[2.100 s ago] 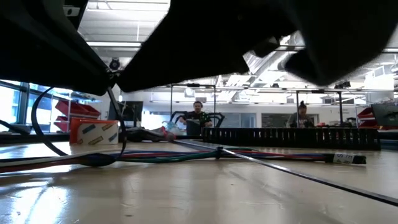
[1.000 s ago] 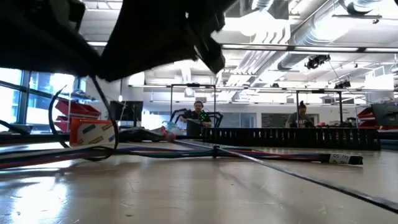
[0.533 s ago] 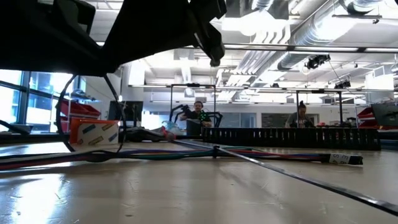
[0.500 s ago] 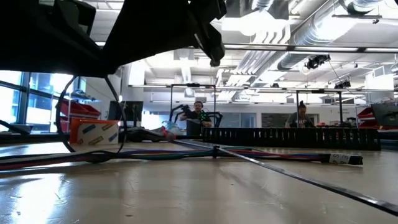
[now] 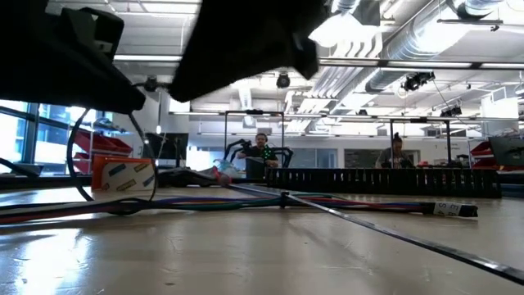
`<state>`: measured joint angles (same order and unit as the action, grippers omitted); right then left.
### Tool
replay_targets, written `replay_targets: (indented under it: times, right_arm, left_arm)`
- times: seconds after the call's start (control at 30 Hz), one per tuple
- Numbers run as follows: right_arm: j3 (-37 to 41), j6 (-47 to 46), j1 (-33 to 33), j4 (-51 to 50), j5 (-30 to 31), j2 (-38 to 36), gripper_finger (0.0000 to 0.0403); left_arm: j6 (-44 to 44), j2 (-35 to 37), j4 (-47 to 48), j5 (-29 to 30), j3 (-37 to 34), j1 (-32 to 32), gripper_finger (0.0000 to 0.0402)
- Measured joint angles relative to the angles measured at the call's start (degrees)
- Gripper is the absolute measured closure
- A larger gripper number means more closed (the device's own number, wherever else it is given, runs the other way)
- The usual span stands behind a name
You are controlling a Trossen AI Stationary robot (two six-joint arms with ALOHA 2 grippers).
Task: Ziptie cables
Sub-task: Wrap the black zip tie on the cable
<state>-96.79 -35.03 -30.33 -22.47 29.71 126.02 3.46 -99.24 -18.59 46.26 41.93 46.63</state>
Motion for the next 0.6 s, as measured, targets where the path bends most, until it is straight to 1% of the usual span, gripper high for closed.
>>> replay_targets:
  times: [0.1, 0.23, 0.3, 0.33, 0.4, 0.53, 0.6]
  right_arm:
    - [0.0, -3.3, -1.4, -5.3, 1.8, 0.0, 0.0402]
    - [0.1, -8.5, -3.6, -13.0, 2.0, 0.0, 0.0402]
    - [0.1, -9.7, -4.7, -14.9, 2.0, 0.0, 0.0402]
    - [0.1, -8.9, -5.4, -14.6, 2.0, 0.0, 0.0402]
    - [0.1, -4.1, -6.7, -11.6, 2.0, 0.0, 0.0402]
    - [0.1, 12.2, -8.2, 2.8, 0.8, 0.0, 0.0400]
    - [0.1, 19.8, -7.9, 8.4, -1.0, 0.0, 0.0386]
  left_arm:
    - [0.9, 0.0, 1.0, -0.2, 0.0, 0.1, 0.0399]
    - [1.0, 0.0, 1.3, -1.0, 0.0, 0.1, 0.0400]
    - [1.0, 0.0, 1.3, -1.0, 0.0, 0.1, 0.0400]
    - [1.0, 0.0, 1.2, -1.0, 0.0, 0.0, 0.0400]
    - [1.3, 0.0, 1.2, -1.5, 0.0, -0.5, 0.0400]
    - [1.4, 0.0, 0.4, -5.0, 0.0, -1.9, 0.0400]
    - [1.4, 0.0, 0.3, -6.4, 0.0, -2.5, 0.0400]
